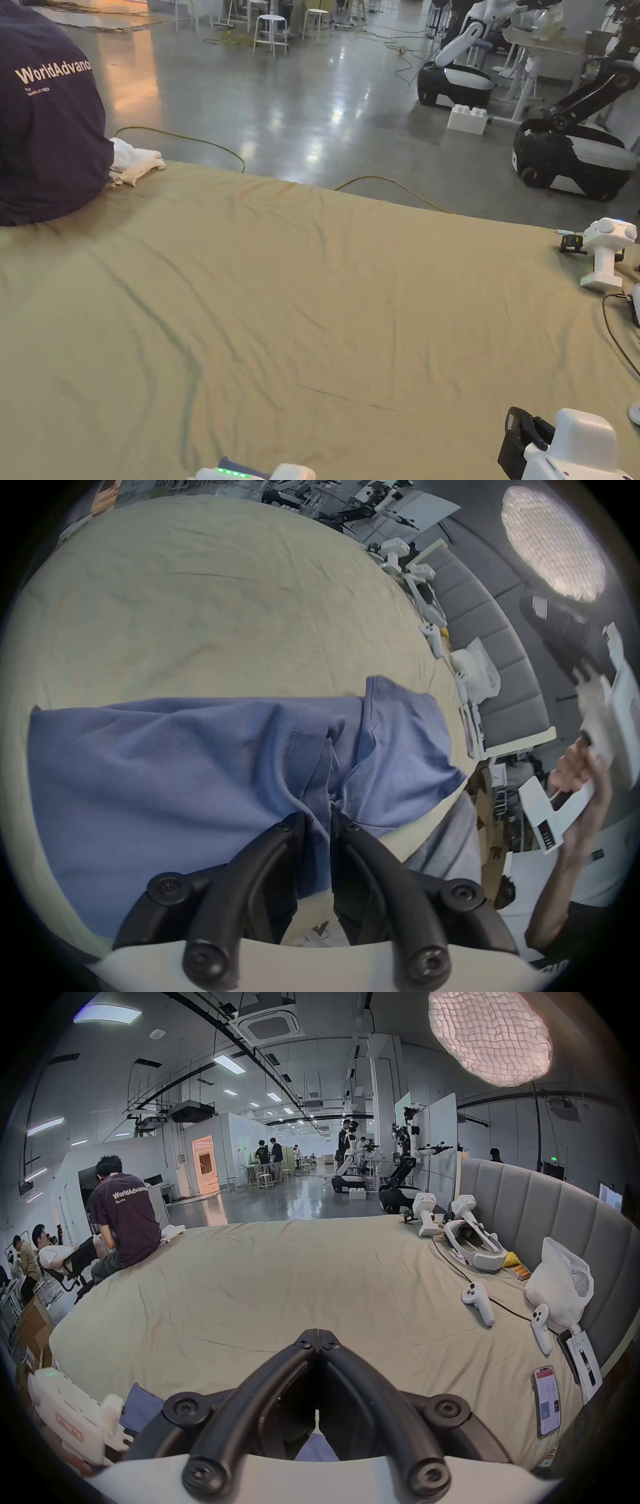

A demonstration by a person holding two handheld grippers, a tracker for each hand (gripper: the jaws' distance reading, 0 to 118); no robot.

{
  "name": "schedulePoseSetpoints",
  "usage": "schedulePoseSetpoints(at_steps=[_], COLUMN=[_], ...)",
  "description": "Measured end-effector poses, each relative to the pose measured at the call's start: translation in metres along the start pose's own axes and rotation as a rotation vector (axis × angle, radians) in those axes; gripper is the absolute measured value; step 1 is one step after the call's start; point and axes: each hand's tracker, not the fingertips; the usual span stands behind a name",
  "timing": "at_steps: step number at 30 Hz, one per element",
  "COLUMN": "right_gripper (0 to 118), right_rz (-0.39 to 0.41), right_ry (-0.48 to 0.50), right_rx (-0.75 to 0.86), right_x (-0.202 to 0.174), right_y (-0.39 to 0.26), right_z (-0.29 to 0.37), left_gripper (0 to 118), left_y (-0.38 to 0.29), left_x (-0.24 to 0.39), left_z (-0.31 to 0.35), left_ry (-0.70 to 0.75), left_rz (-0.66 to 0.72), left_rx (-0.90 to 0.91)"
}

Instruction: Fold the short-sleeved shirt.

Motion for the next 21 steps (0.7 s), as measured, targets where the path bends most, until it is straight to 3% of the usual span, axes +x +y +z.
schedulePoseSetpoints(at_steps=[2,6,9,17,21], right_gripper=[0,0,0,0,0], right_rz=[0.010,0.012,0.011,0.011,0.008], right_ry=[0.001,0.004,0.006,0.009,0.004], right_rx=[0.018,0.048,0.052,0.076,0.130], right_x=[-0.002,-0.004,-0.005,-0.008,-0.009], right_y=[0.003,0.009,0.012,0.013,0.016], right_z=[0.001,0.004,0.002,0.003,0.007], left_gripper=[21,48,60,61,61], left_y=[0.006,0.015,0.011,-0.020,-0.032], left_x=[-0.012,-0.056,-0.096,-0.173,-0.184], left_z=[0.024,0.072,0.095,0.087,0.060], left_ry=[0.020,0.015,0.001,-0.063,-0.230], left_rz=[0.014,0.111,0.202,0.368,0.428], left_rx=[0.075,0.202,0.243,0.229,0.205])
